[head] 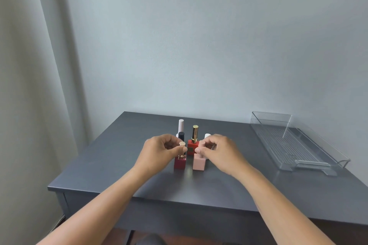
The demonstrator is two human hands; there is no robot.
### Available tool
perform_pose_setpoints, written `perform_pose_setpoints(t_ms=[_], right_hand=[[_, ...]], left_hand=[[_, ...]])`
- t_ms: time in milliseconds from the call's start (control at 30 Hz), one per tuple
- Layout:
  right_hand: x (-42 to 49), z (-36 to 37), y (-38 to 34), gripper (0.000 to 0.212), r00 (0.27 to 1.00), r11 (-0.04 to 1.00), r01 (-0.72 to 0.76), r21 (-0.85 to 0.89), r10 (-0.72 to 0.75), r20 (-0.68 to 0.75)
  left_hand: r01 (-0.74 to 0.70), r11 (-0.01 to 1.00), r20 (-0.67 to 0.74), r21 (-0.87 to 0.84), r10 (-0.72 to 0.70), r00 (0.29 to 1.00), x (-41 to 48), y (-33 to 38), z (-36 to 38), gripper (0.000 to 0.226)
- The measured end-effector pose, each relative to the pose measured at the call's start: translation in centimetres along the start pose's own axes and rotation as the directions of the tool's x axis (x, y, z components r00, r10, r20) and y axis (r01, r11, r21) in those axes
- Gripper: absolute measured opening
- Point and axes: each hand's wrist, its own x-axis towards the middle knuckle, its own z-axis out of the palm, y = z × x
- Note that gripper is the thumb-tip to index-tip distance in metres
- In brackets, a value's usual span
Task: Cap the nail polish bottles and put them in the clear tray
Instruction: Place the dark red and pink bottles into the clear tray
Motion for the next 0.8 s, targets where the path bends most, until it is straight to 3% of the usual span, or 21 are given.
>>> perform_pose_setpoints(t_ms=[333,600,800], right_hand=[[-1.1,-7.9,-0.5,0.014,0.998,0.988,-0.043,0.151,0.048,-0.031],[0.3,-18.5,3.4,0.006,0.958,0.984,-0.084,0.158,0.123,-0.26],[2.8,-25.1,8.2,0.009,0.905,0.978,-0.165,0.124,0.2,-0.376]], left_hand=[[-0.06,0.994,0.092,-0.095,0.069,0.993,2.7,5.8,2.5,0.01],[-0.199,0.978,0.199,-0.066,0.208,0.958,7.8,13.3,9.3,0.01],[-0.185,0.973,0.253,-0.136,0.215,0.943,12.8,16.6,16.4,0.012]])
